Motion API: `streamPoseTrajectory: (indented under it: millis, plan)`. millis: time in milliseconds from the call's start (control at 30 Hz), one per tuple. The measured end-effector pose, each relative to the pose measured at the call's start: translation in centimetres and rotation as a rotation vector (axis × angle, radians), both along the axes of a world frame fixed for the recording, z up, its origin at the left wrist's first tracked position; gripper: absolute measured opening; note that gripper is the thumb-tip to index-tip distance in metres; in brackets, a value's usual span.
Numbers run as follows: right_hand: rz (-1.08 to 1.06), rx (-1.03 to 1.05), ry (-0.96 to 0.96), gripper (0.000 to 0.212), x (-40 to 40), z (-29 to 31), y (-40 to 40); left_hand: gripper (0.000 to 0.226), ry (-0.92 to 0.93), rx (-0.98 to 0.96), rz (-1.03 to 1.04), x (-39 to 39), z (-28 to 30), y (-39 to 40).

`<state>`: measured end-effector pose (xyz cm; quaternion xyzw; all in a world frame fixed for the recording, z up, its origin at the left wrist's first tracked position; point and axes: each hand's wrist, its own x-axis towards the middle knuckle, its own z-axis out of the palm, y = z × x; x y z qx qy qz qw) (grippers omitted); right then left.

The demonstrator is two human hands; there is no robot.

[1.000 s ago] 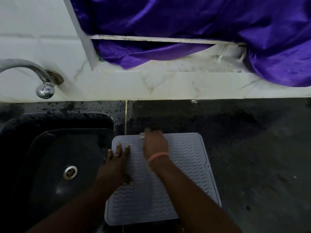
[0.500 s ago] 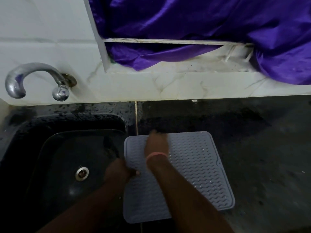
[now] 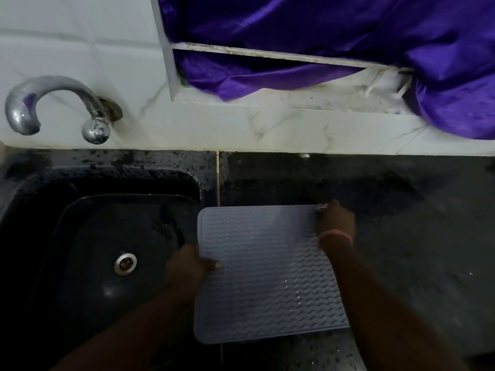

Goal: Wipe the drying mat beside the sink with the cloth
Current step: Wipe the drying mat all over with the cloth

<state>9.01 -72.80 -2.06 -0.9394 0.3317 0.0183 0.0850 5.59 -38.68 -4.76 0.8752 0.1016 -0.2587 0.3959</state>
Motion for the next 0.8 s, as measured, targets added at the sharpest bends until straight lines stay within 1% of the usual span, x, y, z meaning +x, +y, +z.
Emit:
streamPoseTrajectory:
  millis: [67,167,233,300,367,400,467,533,600,633,667,700,733,800]
  plan:
    - [0.056,-0.024,0.037,0.021,0.2,-0.9,2.8,0.036,0.005,0.005,-0.019,0.2,-0.2,0.1]
    - [0.171,0.037,0.007,0.018,0.8,-1.6,10.9,0.029,0.018,0.022,-0.029,0.6,-0.3,0.2]
    - [0.308,0.075,-0.008,0.021,0.9,-1.3,17.5,0.024,-0.041,0.113,-0.093,0.5,-0.3,0.1]
    - [0.478,0.176,0.007,0.022,0.5,-0.9,23.0,0.015,-0.131,0.2,-0.155,0.3,-0.6,0.0]
    - [0.619,0.29,0.043,0.019,0.4,0.1,25.5,0.017,-0.135,0.207,-0.155,0.2,-0.5,-0.1]
    - [0.63,0.336,0.027,0.017,0.5,0.6,25.2,0.019,-0.109,0.211,-0.15,0.1,-0.3,-0.2]
    - [0.549,0.373,-0.048,0.013,1.0,1.2,21.9,0.023,-0.064,0.189,-0.14,0.3,0.2,0.0]
    - [0.407,0.314,-0.088,0.012,1.1,1.4,16.3,0.038,-0.032,0.052,-0.102,0.3,0.5,0.3]
    - [0.205,0.196,-0.088,0.014,0.4,1.1,9.1,0.066,-0.036,-0.059,-0.041,-0.1,0.4,0.3]
    - [0.103,0.153,-0.077,0.015,-0.2,0.8,5.6,0.086,-0.062,-0.08,-0.034,-0.4,0.3,0.3]
    - [0.011,0.128,-0.068,0.017,-1.1,0.5,2.4,0.106,-0.089,-0.096,-0.055,-0.5,0.0,0.4]
    - [-0.055,0.113,-0.055,0.018,-1.9,0.1,0.1,0.118,-0.104,-0.109,-0.103,-0.5,-0.3,0.5]
    - [-0.082,0.098,-0.036,0.02,-2.5,-0.3,-1.4,0.121,-0.1,-0.118,-0.158,-0.4,-0.6,0.8]
    - [-0.033,0.08,0.0,0.023,-3.0,-1.1,-1.6,0.116,-0.039,-0.088,-0.251,-0.1,-1.5,1.7]
